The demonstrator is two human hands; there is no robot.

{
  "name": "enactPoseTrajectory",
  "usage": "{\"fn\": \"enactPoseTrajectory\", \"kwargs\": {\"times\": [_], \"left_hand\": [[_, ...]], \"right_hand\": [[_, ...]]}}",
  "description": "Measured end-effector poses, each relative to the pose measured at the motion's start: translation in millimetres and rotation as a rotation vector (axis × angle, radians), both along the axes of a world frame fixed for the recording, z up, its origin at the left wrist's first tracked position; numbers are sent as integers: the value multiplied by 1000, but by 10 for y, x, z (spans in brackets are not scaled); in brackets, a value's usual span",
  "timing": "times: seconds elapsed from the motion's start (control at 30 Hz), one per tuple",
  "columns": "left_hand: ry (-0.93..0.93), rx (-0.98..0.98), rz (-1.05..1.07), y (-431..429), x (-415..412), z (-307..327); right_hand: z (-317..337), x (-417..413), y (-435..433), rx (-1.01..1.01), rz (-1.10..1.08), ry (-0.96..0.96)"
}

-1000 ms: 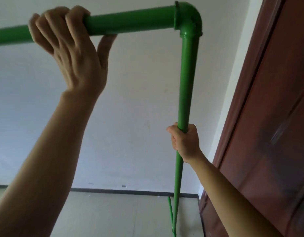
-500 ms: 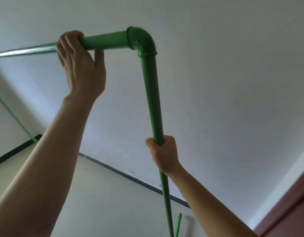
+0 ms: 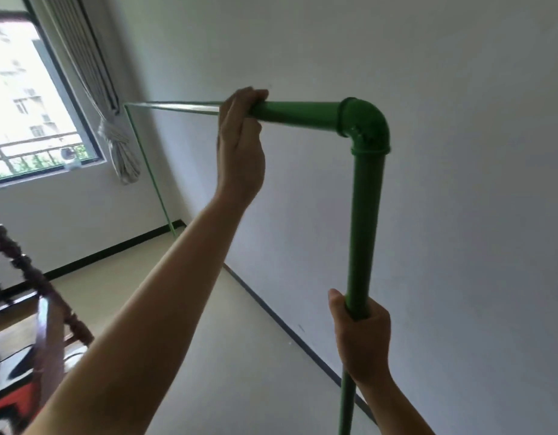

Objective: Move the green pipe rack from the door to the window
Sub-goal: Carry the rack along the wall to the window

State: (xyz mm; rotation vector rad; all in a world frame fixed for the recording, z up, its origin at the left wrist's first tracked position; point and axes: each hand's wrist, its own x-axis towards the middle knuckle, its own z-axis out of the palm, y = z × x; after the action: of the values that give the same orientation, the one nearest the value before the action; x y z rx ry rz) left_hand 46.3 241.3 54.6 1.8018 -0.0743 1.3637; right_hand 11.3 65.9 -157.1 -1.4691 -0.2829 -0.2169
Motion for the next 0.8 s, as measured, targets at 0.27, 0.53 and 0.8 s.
{"fn": "enactPoseTrajectory", "kwargs": {"times": [0.27, 0.53, 0.8], "left_hand": [[17, -1130, -799, -116, 332, 403], [-206, -1243, -699, -119, 371, 462], [-296, -1246, -585, -74, 274, 532]], "right_hand": [[-14, 111, -26, -12, -60, 55], [-4, 60, 82, -12, -58, 34], [16, -7, 78, 16, 51, 10]]}}
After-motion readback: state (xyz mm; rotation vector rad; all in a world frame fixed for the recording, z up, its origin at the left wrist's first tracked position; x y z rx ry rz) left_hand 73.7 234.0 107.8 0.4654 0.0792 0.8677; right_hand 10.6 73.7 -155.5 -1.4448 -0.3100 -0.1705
